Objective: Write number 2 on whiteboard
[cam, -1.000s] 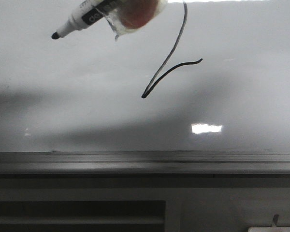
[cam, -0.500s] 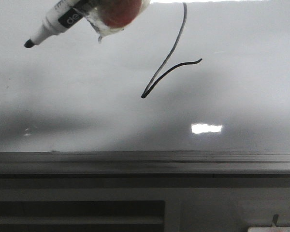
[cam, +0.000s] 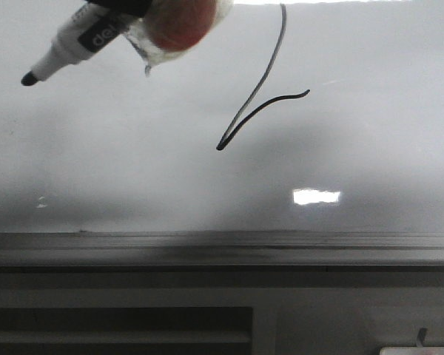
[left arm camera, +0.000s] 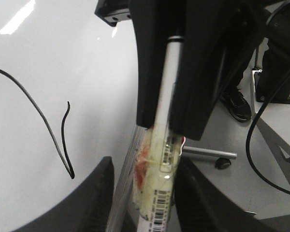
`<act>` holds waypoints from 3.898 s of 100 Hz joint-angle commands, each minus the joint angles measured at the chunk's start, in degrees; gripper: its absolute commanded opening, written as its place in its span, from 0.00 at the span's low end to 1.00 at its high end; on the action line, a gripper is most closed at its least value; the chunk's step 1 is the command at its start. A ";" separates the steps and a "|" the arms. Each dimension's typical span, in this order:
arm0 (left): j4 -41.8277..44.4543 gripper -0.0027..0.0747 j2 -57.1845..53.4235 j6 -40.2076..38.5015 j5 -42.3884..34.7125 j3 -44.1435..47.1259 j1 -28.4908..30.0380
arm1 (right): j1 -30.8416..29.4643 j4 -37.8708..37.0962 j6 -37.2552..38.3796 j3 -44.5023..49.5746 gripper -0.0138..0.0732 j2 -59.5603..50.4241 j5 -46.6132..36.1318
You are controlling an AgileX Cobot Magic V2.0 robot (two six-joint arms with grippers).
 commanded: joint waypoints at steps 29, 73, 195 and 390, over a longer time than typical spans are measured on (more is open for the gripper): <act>-1.77 0.17 0.75 0.07 -0.08 -1.88 -0.41 | -0.36 4.36 0.07 -1.99 0.11 -0.58 1.62; -1.77 0.01 0.62 -0.27 -0.08 -1.88 -0.41 | -0.36 4.44 0.39 -1.99 0.45 -0.58 0.41; -24.21 0.01 5.54 -7.84 -52.56 5.05 -0.45 | -10.73 4.49 9.03 -1.99 0.71 -13.29 -7.47; -12.47 0.09 -25.11 0.10 -42.55 8.64 -0.13 | -10.78 -12.75 16.53 2.47 0.09 -25.98 -21.16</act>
